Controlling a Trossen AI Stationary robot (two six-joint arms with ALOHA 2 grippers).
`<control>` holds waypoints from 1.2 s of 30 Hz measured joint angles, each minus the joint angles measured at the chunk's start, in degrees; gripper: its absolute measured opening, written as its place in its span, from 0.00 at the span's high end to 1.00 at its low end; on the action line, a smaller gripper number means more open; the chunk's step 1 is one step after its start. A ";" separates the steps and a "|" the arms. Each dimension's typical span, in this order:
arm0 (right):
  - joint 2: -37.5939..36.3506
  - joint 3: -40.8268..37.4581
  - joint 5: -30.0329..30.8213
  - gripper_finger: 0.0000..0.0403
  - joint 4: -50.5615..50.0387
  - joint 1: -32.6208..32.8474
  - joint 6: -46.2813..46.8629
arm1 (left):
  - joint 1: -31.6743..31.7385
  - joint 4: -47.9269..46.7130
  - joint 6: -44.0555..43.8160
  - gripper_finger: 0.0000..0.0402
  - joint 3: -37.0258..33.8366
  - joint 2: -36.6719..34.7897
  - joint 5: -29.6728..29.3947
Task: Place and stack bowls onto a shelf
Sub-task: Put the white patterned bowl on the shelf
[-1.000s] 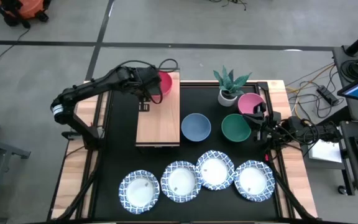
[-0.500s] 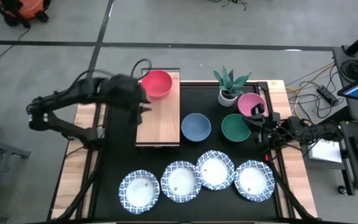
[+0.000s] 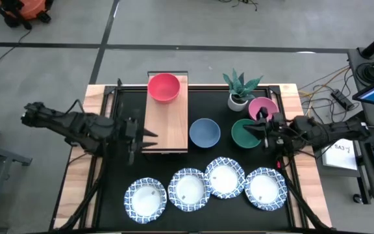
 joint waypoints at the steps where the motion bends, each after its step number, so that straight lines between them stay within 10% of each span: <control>1: 1.54 2.87 0.02 0.94 -5.26 0.00 1.56 | -0.63 0.99 -0.45 0.73 -1.18 -0.43 -0.22; 20: 42.01 40.49 -5.76 0.94 -68.15 11.52 29.04 | -1.85 1.59 -3.52 0.73 -5.73 -1.16 -0.52; 36: 59.59 50.74 -2.64 0.94 -72.57 12.09 18.55 | -1.85 1.15 -2.82 0.73 -5.73 -0.95 -0.52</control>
